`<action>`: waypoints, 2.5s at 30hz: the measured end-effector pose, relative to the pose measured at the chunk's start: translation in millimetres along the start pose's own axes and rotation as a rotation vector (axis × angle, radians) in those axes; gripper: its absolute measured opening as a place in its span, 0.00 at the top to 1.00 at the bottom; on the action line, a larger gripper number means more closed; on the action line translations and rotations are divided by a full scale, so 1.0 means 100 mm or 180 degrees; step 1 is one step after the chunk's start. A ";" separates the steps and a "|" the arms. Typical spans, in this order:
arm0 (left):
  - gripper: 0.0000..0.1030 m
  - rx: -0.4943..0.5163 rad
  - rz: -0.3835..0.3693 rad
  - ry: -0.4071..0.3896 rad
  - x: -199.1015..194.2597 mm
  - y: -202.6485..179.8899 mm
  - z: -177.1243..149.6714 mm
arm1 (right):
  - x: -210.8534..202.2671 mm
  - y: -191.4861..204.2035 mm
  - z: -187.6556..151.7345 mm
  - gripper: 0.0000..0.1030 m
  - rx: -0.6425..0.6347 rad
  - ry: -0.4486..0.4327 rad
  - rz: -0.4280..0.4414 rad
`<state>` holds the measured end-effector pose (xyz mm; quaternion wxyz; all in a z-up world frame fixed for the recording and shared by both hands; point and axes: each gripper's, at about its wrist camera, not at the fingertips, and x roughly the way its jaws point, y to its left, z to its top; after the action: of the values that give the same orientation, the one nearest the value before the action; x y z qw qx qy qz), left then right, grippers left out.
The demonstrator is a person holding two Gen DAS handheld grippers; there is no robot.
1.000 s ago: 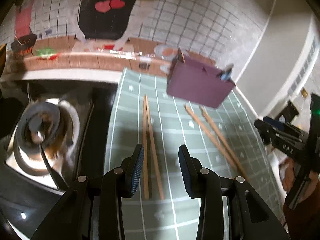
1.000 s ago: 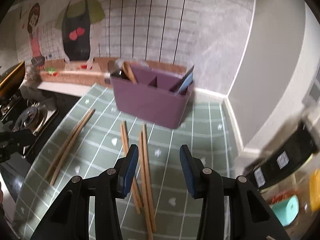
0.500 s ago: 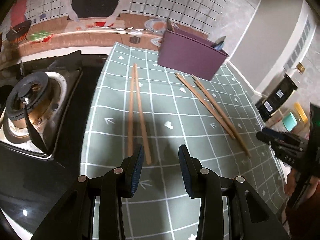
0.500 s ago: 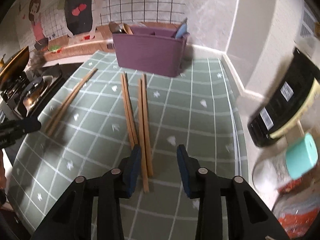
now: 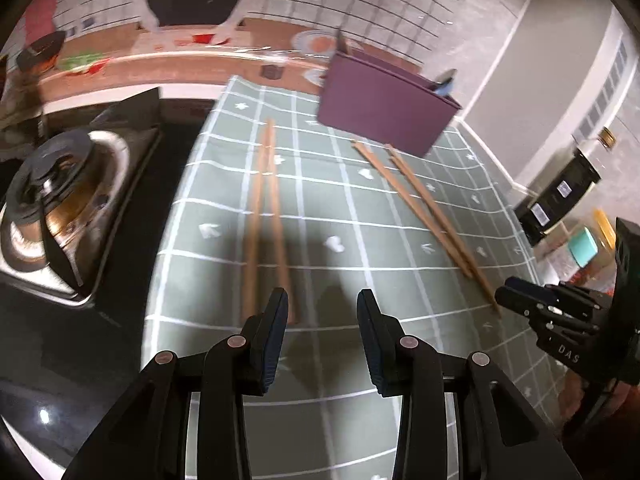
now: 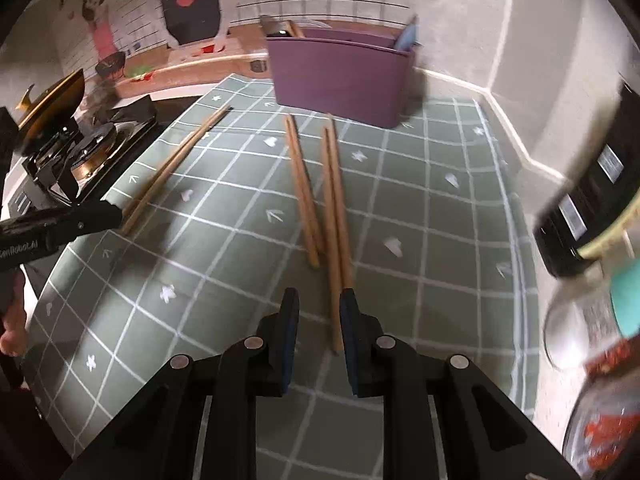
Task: Organize utensils
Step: 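Move both open grippers away from the holder toward the loose chopsticks, then grasp a wooden chopstick with the right gripper while the left gripper grasps another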
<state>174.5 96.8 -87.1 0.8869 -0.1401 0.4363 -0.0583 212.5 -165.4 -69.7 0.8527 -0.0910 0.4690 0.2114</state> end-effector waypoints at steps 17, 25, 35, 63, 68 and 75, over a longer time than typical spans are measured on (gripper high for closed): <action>0.66 -0.0111 0.0233 -0.0130 -0.13 0.25 -0.02 | 0.18 0.36 0.16 0.81 -0.0015 0.0015 0.0334; 0.66 -0.0413 0.0586 -0.0394 -0.51 0.72 0.04 | 0.26 1.15 0.32 0.80 -0.0127 -0.0052 0.0603; 0.66 -0.0590 0.0672 -0.0440 -0.72 0.94 -0.14 | 0.58 1.68 0.36 0.80 -0.0240 0.0037 0.0529; 0.67 0.0149 0.0345 -0.0024 0.08 0.12 -0.13 | 0.05 0.76 0.25 0.94 0.0148 -0.0426 -0.0287; 0.76 0.0080 0.0404 0.0027 0.18 0.12 -0.09 | 0.04 0.70 0.22 0.94 0.0191 -0.0421 -0.0285; 0.94 0.0123 0.0485 -0.0011 0.21 0.09 -0.09 | 0.02 0.68 0.22 0.94 0.0180 -0.0454 -0.0294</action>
<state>180.5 98.7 -111.0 0.8920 -0.0895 0.4430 0.0012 199.6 -96.3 -56.2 0.8950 -0.0731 0.4081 0.1644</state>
